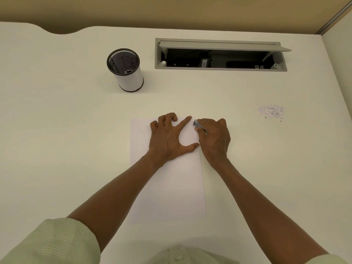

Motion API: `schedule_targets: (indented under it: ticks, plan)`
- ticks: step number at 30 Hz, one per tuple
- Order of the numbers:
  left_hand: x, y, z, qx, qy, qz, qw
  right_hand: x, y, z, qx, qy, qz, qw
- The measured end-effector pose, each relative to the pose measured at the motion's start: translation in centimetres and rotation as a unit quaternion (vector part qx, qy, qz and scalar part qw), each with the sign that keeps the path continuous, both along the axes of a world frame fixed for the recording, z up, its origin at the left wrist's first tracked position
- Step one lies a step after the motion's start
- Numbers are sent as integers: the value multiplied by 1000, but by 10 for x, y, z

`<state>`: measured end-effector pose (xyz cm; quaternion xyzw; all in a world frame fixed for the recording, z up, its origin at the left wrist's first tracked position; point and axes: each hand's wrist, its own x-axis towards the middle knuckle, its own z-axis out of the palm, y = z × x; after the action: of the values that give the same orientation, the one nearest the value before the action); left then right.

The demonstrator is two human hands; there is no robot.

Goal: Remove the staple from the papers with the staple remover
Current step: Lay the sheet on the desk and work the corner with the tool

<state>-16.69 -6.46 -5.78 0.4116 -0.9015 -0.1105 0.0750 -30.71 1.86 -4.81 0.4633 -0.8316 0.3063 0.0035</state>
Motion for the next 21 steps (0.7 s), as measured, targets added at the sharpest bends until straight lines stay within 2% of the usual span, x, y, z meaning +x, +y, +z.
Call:
schedule_targets:
  ticks: [5, 11, 21]
  plan:
    - [0, -1, 1, 4, -9, -3, 1000, -6, -5, 1, -8, 63, 59, 996]
    - [0, 0, 2, 5, -6, -4, 1000, -8, -6, -1, 2, 77, 70, 995]
    - [0, 0, 2, 0, 3, -2, 1000, -10, -10, -3, 8, 165, 119, 979]
